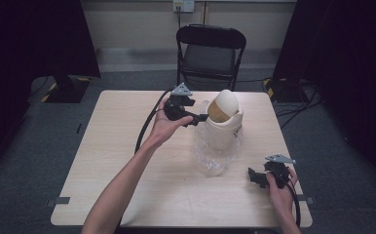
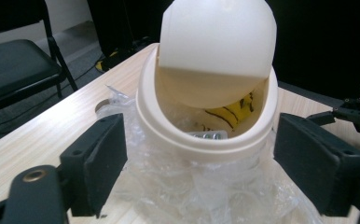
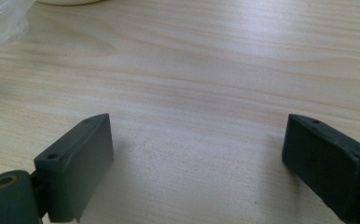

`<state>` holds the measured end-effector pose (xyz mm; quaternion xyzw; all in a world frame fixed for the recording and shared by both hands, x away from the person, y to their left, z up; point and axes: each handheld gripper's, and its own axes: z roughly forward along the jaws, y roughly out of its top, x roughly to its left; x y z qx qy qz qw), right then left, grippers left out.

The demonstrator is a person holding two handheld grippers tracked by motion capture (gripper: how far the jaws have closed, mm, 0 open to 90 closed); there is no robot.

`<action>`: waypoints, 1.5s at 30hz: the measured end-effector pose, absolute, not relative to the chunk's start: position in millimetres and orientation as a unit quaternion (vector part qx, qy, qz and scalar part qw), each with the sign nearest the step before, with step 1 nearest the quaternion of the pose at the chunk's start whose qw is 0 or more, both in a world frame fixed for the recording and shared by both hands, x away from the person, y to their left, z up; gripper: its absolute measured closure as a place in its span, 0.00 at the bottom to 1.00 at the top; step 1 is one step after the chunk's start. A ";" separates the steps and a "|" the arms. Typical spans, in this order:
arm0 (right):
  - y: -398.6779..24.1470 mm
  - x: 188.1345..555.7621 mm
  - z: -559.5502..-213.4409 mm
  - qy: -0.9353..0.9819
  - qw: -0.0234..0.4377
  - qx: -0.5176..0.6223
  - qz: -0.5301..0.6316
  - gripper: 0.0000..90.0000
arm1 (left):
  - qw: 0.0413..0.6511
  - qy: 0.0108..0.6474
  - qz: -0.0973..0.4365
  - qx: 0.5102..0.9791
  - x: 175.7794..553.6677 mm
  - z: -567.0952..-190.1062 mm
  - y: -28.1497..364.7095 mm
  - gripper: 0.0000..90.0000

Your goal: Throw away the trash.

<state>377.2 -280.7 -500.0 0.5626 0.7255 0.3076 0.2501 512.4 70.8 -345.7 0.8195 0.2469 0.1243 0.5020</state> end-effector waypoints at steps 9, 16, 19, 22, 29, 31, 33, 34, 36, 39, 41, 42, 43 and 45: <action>-280.6 377.2 -500.0 0.725 0.250 0.563 0.307 0.09 | 0.480 0.267 0.146 0.823 495.9 -350.4 100.1 0.18; -280.7 377.2 -500.0 0.726 0.250 0.563 0.307 0.09 | 0.474 0.283 0.157 0.819 478.7 -352.8 129.7 0.18; -280.6 377.2 -500.0 0.725 0.250 0.563 0.307 0.09 | 0.470 0.302 0.155 0.815 472.6 -355.7 142.5 0.18; -280.6 377.1 -500.0 0.725 0.250 0.563 0.307 0.09 | 0.461 0.315 0.158 0.815 464.9 -363.6 159.5 0.18; -280.6 377.2 -500.0 0.725 0.250 0.563 0.307 0.09 | 0.460 0.339 0.156 0.805 452.8 -377.2 187.7 0.18; -280.6 377.2 -500.0 0.725 0.250 0.563 0.307 0.09 | 0.459 0.346 0.160 0.803 447.8 -381.8 195.0 0.18; -280.6 377.2 -500.0 0.725 0.250 0.563 0.307 0.09 | 0.446 0.347 0.163 0.809 441.7 -387.8 201.9 0.18; -280.5 377.2 -500.0 0.725 0.250 0.563 0.307 0.09 | 0.438 0.354 0.169 0.809 438.1 -390.8 205.5 0.18; -280.5 377.1 -500.0 0.725 0.250 0.563 0.307 0.09 | 0.429 0.364 0.173 0.808 431.2 -395.9 214.5 0.18; -280.5 377.1 -500.1 0.725 0.251 0.563 0.308 0.09 | 0.428 0.377 0.168 0.804 421.8 -402.4 229.8 0.18; -280.6 377.2 -500.0 0.725 0.250 0.563 0.307 0.09 | 0.425 0.388 0.178 0.798 416.2 -406.1 238.4 0.18; -280.5 377.1 -500.0 0.725 0.250 0.563 0.307 0.09 | 0.423 0.391 0.176 0.798 413.5 -408.3 241.9 0.19; -280.5 377.2 -500.0 0.725 0.250 0.563 0.307 0.09 | 0.419 0.393 0.181 0.798 410.6 -410.7 246.1 0.19; -280.5 377.2 -500.0 0.725 0.250 0.563 0.307 0.09 | 0.412 0.400 0.184 0.798 404.2 -416.9 253.8 0.19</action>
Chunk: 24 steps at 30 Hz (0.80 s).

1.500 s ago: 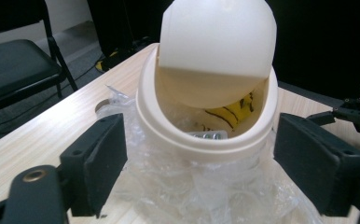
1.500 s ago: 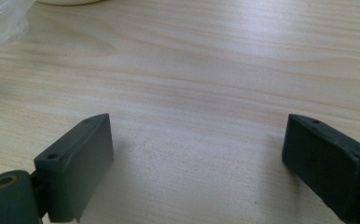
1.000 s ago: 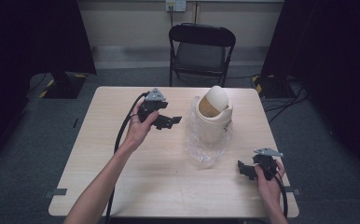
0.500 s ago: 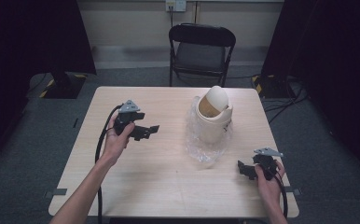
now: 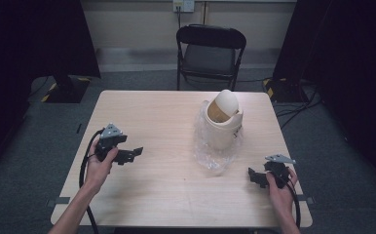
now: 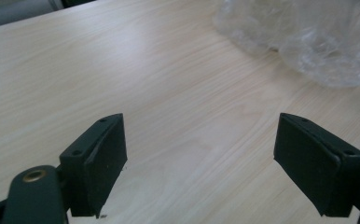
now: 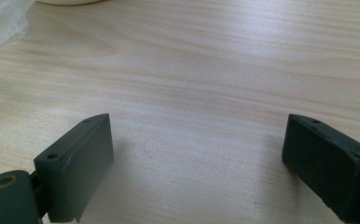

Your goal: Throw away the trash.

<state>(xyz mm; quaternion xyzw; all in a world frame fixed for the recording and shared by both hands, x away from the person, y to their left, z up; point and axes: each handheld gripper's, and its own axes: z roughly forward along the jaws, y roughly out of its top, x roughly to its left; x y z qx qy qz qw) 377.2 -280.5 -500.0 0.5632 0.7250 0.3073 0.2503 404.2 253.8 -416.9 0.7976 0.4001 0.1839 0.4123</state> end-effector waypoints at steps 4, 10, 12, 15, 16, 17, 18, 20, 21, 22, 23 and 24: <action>-280.6 377.2 -500.0 0.725 0.250 0.563 0.307 0.09 | 0.407 0.428 0.195 0.783 391.6 -431.9 272.9 0.18; -280.6 377.2 -500.0 0.725 0.250 0.563 0.307 0.09 | 0.384 0.468 0.206 0.769 376.5 -457.3 292.8 0.18; -280.5 377.2 -500.1 0.725 0.251 0.563 0.308 0.09 | 0.376 0.480 0.203 0.766 372.5 -466.1 297.9 0.18; -280.5 377.2 -500.1 0.725 0.251 0.563 0.308 0.09 | 0.364 0.498 0.201 0.761 368.4 -479.4 304.3 0.18; -280.5 377.1 -500.1 0.725 0.251 0.563 0.308 0.09 | 0.355 0.504 0.198 0.762 367.6 -482.5 306.1 0.18; -280.6 377.2 -500.0 0.725 0.251 0.563 0.307 0.09 | 0.350 0.506 0.198 0.763 367.1 -485.0 307.3 0.18; -280.6 377.2 -500.0 0.725 0.251 0.563 0.307 0.09 | 0.345 0.506 0.202 0.764 366.5 -486.4 308.0 0.18; -280.6 377.2 -500.0 0.725 0.250 0.563 0.307 0.09 | 0.334 0.505 0.216 0.766 366.0 -487.5 310.1 0.18; -280.5 377.2 -500.1 0.725 0.251 0.563 0.308 0.09 | 0.334 0.505 0.219 0.765 366.8 -488.5 312.0 0.18; -280.5 377.1 -500.0 0.725 0.250 0.563 0.307 0.09 | 0.335 0.514 0.221 0.758 367.5 -490.4 312.6 0.18; -280.6 377.2 -500.0 0.725 0.251 0.563 0.307 0.09 | 0.329 0.520 0.221 0.757 367.8 -492.1 312.9 0.18; -280.6 377.2 -500.0 0.725 0.250 0.563 0.307 0.09 | 0.323 0.518 0.222 0.760 367.8 -494.1 313.0 0.18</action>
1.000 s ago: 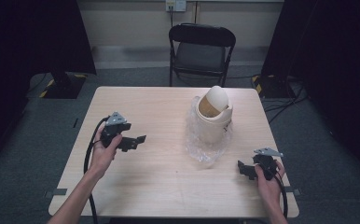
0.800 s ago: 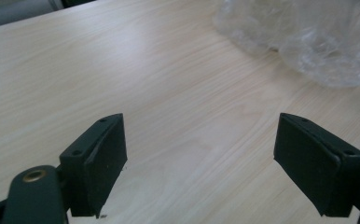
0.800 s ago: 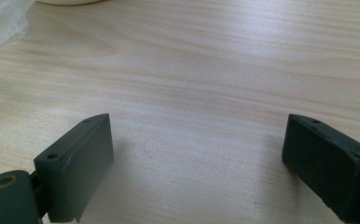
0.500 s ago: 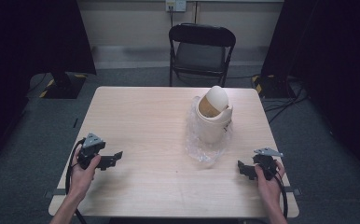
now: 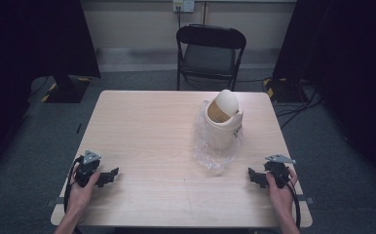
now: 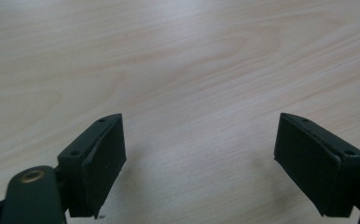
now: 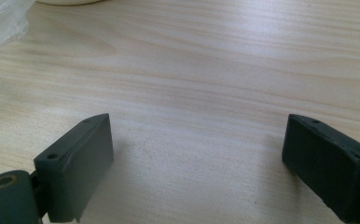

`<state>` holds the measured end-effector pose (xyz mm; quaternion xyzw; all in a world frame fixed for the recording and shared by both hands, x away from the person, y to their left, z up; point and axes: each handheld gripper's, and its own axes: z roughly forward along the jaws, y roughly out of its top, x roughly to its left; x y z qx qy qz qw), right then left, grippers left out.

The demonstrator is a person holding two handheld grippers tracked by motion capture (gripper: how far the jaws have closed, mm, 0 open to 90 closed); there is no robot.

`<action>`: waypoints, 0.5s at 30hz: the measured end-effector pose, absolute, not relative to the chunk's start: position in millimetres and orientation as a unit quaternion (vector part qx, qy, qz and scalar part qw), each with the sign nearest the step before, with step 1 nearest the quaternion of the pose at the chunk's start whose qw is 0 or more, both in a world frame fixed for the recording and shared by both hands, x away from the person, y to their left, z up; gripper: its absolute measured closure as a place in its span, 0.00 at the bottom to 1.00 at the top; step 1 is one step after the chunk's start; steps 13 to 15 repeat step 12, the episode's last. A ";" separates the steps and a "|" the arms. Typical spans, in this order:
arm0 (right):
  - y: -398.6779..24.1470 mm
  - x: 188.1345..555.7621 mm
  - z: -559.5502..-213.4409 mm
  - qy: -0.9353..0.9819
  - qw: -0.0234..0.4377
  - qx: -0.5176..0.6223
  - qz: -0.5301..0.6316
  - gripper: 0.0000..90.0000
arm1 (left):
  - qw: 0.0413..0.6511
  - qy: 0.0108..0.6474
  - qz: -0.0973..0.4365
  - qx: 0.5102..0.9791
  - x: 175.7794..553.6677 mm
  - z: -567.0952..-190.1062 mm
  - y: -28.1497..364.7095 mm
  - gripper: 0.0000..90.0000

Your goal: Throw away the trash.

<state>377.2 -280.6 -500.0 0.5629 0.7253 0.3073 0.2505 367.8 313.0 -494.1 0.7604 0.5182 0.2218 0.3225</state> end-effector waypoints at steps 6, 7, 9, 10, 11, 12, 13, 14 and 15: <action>-280.5 377.1 -500.1 0.725 0.251 0.563 0.307 0.09 | 0.330 0.517 0.227 0.756 367.9 -502.1 314.9 0.14; -280.5 377.1 -500.1 0.725 0.251 0.563 0.307 0.09 | 0.329 0.520 0.226 0.755 368.2 -502.0 315.5 0.11; -280.5 377.1 -500.1 0.725 0.251 0.563 0.308 0.09 | 0.328 0.521 0.227 0.755 368.6 -502.2 315.2 0.11; -280.5 377.1 -500.2 0.725 0.251 0.563 0.308 0.09 | 0.328 0.521 0.226 0.755 368.6 -502.2 315.2 0.11; -280.5 377.2 -500.1 0.725 0.251 0.563 0.308 0.09 | 0.328 0.521 0.226 0.755 368.6 -502.2 315.1 0.11; -280.5 377.1 -500.1 0.725 0.251 0.563 0.308 0.09 | 0.328 0.521 0.226 0.755 368.6 -502.2 315.2 0.11; -280.5 377.1 -500.1 0.725 0.251 0.563 0.308 0.09 | 0.328 0.521 0.226 0.755 368.6 -502.2 315.2 0.11; -280.5 377.1 -500.1 0.725 0.251 0.563 0.308 0.09 | 0.328 0.521 0.226 0.755 368.6 -502.2 315.2 0.11; -280.5 377.1 -500.1 0.725 0.251 0.563 0.308 0.09 | 0.328 0.521 0.226 0.755 368.6 -502.2 315.2 0.11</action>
